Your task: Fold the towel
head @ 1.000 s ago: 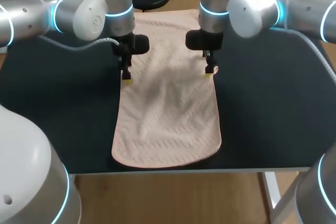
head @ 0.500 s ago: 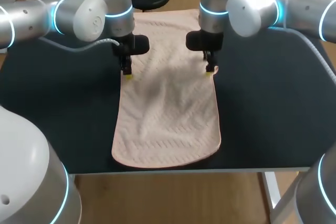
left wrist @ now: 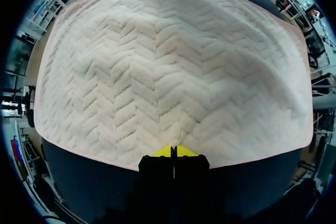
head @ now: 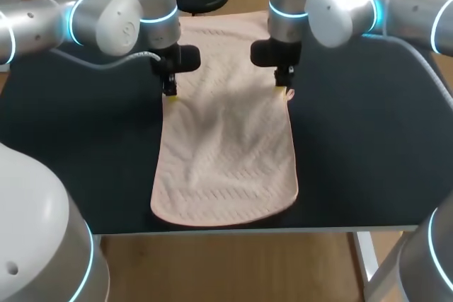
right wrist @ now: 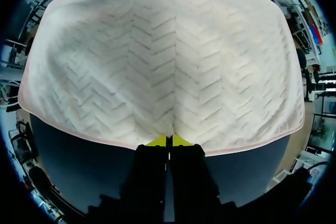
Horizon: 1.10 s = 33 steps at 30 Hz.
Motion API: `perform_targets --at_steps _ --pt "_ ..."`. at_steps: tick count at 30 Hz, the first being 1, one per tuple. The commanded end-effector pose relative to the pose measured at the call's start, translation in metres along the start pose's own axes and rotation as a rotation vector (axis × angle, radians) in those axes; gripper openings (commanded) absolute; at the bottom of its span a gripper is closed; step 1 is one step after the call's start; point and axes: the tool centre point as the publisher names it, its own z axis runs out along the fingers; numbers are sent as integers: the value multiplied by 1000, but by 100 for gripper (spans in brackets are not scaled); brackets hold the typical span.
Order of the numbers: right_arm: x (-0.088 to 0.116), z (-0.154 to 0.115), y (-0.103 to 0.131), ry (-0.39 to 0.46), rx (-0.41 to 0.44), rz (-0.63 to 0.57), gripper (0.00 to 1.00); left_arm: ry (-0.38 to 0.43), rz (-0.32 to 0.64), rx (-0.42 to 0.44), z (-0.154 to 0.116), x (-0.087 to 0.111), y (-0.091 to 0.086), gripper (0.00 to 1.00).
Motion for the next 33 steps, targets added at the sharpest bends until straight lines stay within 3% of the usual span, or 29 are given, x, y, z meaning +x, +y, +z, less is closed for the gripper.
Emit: perform_targets --at_steps 1,14,23,33 --pt "8 -20 -6 -12 3 1 0 -19 1 -6 -18 10 4 0" --pt "10 -69 -14 -52 4 -5 0 -64 -33 -17 -69 14 14 0" --pt "1 -140 -20 -99 28 -64 0 -124 -25 -5 -132 12 12 0" --pt "-4 -221 -28 -164 -15 -95 0 -218 -4 -32 -217 -1 -3 0"
